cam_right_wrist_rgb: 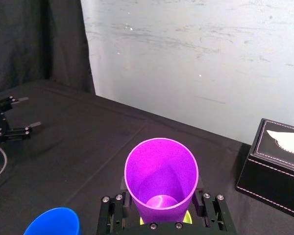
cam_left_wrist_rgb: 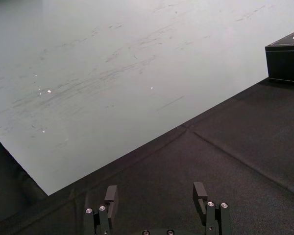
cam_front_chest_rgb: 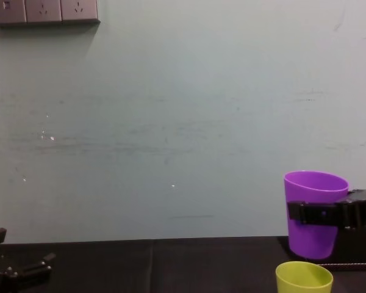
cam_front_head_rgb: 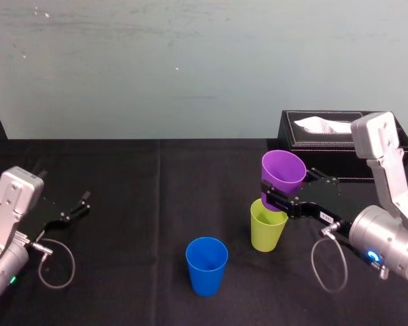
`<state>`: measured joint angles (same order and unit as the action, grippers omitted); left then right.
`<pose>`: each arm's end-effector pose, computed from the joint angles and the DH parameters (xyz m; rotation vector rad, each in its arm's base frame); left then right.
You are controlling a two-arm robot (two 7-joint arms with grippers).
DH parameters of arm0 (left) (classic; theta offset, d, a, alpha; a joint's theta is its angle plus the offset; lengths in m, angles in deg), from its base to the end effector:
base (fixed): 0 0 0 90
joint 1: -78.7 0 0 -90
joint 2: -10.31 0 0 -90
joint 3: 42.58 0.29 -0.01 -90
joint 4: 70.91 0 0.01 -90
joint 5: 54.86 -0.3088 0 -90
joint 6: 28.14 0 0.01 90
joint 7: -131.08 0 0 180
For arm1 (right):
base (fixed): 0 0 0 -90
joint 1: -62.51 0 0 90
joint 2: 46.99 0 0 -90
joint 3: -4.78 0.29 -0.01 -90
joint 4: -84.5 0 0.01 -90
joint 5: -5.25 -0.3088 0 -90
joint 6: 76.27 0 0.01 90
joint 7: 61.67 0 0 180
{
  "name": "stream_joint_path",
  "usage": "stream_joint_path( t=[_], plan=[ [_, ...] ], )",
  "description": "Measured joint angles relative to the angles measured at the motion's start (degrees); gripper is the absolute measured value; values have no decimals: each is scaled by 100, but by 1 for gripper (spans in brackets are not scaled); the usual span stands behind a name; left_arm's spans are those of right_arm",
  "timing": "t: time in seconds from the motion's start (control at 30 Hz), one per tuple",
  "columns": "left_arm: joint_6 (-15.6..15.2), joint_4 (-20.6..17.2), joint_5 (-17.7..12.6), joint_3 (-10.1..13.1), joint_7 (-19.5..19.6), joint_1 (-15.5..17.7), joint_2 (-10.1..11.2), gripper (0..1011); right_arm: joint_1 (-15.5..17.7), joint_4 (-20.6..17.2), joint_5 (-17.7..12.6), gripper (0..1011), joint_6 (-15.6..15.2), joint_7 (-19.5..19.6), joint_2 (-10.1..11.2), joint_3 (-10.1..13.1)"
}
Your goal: Stack the three plastic cups sequentially using one hand.
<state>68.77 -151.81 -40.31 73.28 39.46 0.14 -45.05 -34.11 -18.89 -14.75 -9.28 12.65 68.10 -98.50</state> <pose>0.3581 0.0827 -0.3022 0.3042 -0.2851 1.2480 0.3392 -0.0291 -0.2022 -0.2121 0.0449 -1.0155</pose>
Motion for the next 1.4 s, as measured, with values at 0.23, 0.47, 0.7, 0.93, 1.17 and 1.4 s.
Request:
stream_joint_path(
  t=[0.23, 0.47, 0.7, 0.93, 1.17, 1.4],
  plan=[
    [0, 0, 0, 0, 0, 0, 0, 1000, -254, 348, -41, 726, -5, -17, -83, -92],
    [0, 0, 0, 0, 0, 0, 0, 1000, -417, 620, -58, 726, -11, -22, -132, -192],
    [0, 0, 0, 0, 0, 0, 0, 1000, -472, 751, -31, 726, 14, -22, -148, -262],
    [0, 0, 0, 0, 0, 0, 0, 1000, -510, 884, -2, 726, 54, -21, -183, -314],
    [0, 0, 0, 0, 0, 0, 0, 1000, -527, 963, 7, 726, 85, -22, -217, -342],
    [0, 0, 0, 0, 0, 0, 0, 1000, -523, 1063, 39, 726, 146, -16, -244, -346]
  ],
)
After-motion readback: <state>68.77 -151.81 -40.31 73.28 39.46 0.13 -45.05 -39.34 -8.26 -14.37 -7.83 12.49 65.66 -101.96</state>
